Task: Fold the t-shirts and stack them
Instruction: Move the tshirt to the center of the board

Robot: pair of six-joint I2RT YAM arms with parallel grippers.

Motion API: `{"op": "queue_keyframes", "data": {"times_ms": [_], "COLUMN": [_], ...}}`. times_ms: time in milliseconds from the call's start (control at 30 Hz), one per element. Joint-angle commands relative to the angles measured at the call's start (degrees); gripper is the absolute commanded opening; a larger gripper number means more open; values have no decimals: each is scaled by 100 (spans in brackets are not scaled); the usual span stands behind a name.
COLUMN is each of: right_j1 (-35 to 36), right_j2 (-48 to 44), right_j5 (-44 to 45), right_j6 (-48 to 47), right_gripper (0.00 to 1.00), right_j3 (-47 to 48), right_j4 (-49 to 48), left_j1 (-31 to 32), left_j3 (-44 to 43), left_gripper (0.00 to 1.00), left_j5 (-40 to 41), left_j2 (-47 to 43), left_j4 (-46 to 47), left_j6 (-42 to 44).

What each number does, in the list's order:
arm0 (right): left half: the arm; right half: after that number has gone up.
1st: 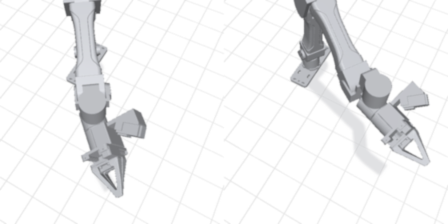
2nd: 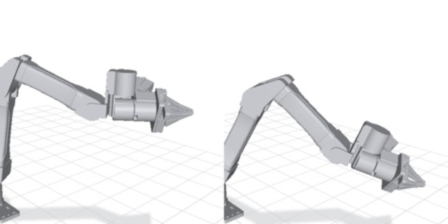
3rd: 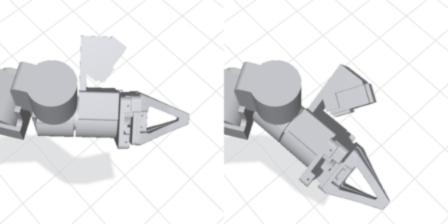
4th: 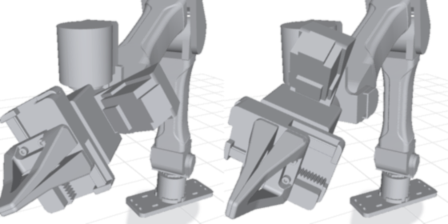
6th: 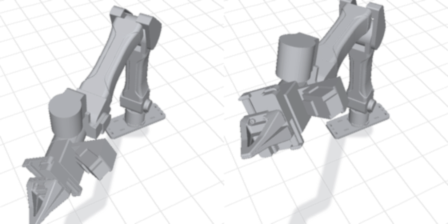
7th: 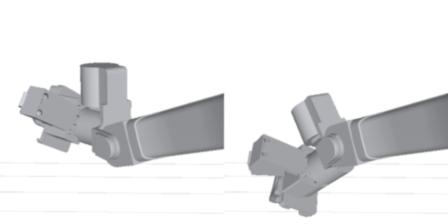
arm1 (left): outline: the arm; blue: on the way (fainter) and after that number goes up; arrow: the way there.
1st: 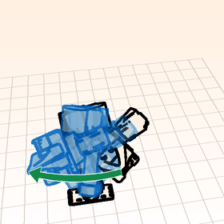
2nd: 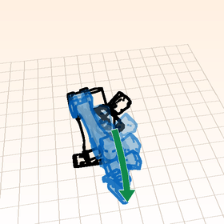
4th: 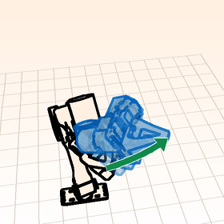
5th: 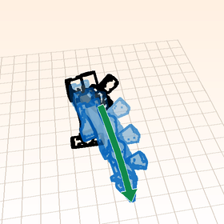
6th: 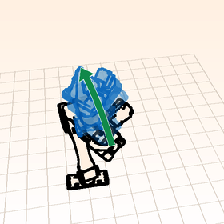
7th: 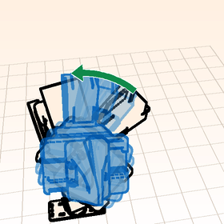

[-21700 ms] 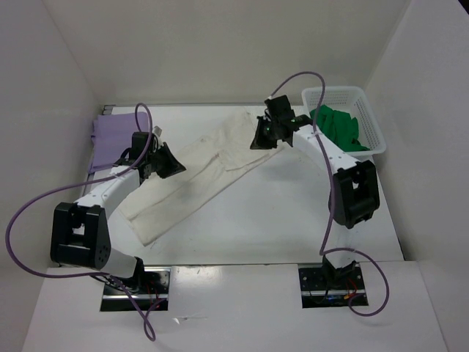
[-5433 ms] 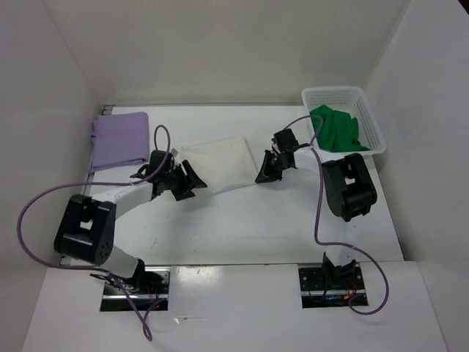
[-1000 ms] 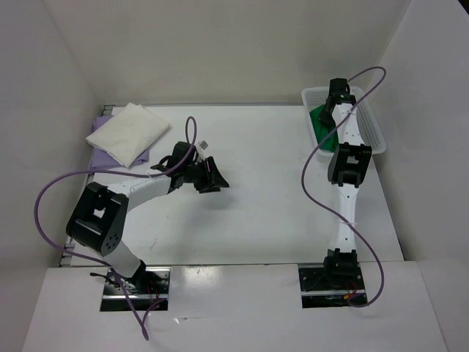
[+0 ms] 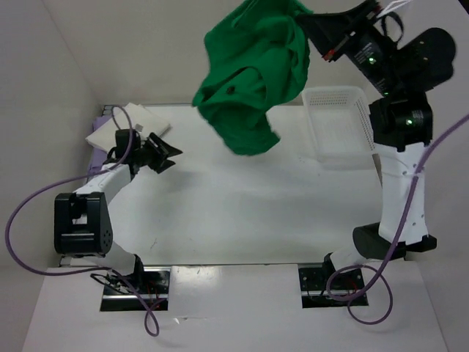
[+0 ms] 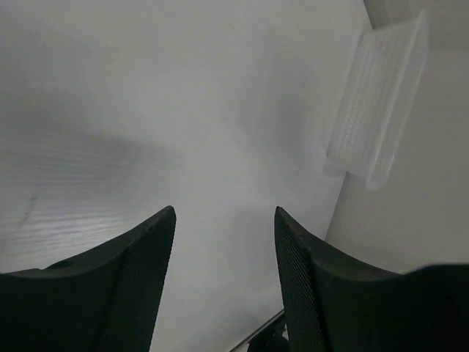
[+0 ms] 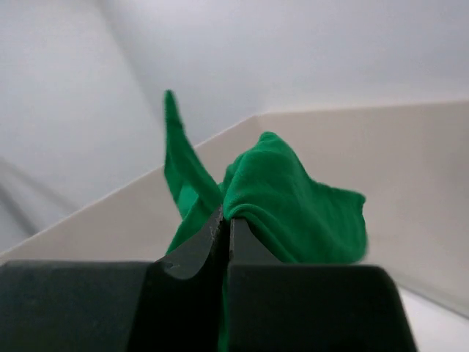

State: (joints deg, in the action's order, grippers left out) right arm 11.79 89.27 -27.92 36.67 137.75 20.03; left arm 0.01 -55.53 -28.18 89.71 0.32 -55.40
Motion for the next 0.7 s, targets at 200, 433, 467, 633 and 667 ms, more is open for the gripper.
{"op": "queue_keyframes", "data": {"times_ms": [200,433,467,633,667], "right_j1": [-370,-625,-625,-371,-223], "right_j2": [502,1524,1375,662,661], "right_j5": [-997,-522,-417,295,296], "right_j6": [499,-98,-98,-370,-371], "right_gripper": [0,46,49,54,53], "right_j3": [-5356,-6426,-6567,-7016,-7182], "right_j4": [-1572,-658,-737,-193,-97], "left_j1": [-1434,-1522,-1443,-977,-907], "left_j3": [683,1053,1001,1096,1166], "left_gripper": [68,68,68,71,73], "left_j5": [207,462,585,1139,1140], "left_j2": [-1376,-1571,-1571,-1685,-1685], "left_j4": [-383,-576,-820,-1393,-1394], "left_j6": [205,722,880,1426,1426]}}
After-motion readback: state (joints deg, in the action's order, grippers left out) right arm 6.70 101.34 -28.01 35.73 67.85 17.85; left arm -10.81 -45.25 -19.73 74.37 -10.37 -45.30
